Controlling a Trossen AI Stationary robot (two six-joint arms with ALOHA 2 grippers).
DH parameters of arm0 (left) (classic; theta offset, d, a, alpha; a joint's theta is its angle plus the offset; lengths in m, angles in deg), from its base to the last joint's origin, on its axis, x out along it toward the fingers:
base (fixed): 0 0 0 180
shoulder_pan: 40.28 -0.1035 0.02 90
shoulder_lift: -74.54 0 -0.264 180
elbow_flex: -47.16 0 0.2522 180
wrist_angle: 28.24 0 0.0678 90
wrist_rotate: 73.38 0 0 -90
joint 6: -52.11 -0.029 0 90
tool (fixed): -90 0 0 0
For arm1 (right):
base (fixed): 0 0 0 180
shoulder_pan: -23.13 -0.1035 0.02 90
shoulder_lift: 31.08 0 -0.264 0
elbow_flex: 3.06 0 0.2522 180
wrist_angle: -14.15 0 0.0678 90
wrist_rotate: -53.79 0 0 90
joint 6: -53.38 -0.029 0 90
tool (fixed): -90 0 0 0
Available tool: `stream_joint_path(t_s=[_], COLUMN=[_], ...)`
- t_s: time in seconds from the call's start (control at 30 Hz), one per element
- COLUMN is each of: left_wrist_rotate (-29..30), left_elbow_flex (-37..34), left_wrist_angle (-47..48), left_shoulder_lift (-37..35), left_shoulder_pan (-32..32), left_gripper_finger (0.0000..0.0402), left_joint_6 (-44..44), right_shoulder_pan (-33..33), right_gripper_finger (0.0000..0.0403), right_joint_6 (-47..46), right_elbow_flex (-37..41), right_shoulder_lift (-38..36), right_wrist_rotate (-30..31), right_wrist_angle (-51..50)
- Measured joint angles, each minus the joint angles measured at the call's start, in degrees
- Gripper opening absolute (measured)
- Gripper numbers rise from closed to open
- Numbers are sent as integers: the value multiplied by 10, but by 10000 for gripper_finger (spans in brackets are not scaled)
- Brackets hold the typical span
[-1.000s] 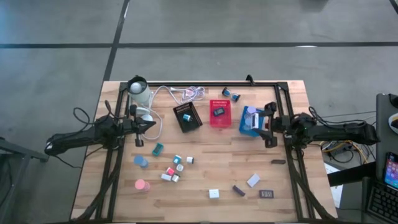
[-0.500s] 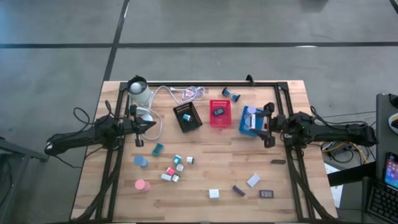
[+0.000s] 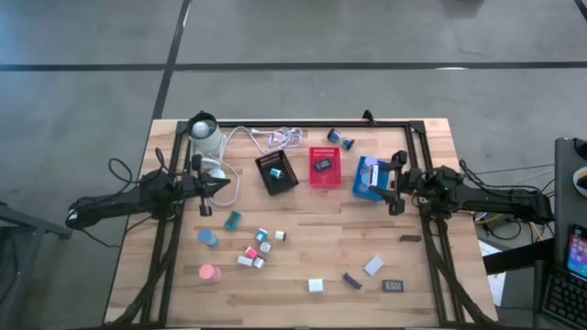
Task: Pick & Place Office items
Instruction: Put the top white digital clock into the red bin
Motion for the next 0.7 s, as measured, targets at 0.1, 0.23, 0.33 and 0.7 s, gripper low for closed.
stream_joint_path(t_s=[0.1, 0.23, 0.33, 0.7], left_wrist_rotate=[0, 0, 0, 0], left_elbow_flex=[0, 0, 0, 0], left_wrist_angle=[-1, -1, -1, -2], left_shoulder_lift=[0, 0, 0, 0], left_shoulder_pan=[0, 0, 0, 0], left_gripper_finger=[14, 14, 14, 14], left_joint_6=[-4, -8, -8, -5], right_shoulder_pan=[2, 2, 2, 2], right_gripper_finger=[288, 288, 288, 288], right_joint_6=[-5, -4, -2, -4], right_elbow_flex=[0, 0, 0, 0], right_shoulder_lift=[0, 0, 0, 0], right_wrist_rotate=[0, 0, 0, -2], right_wrist_angle=[-12, -13, -13, -14])
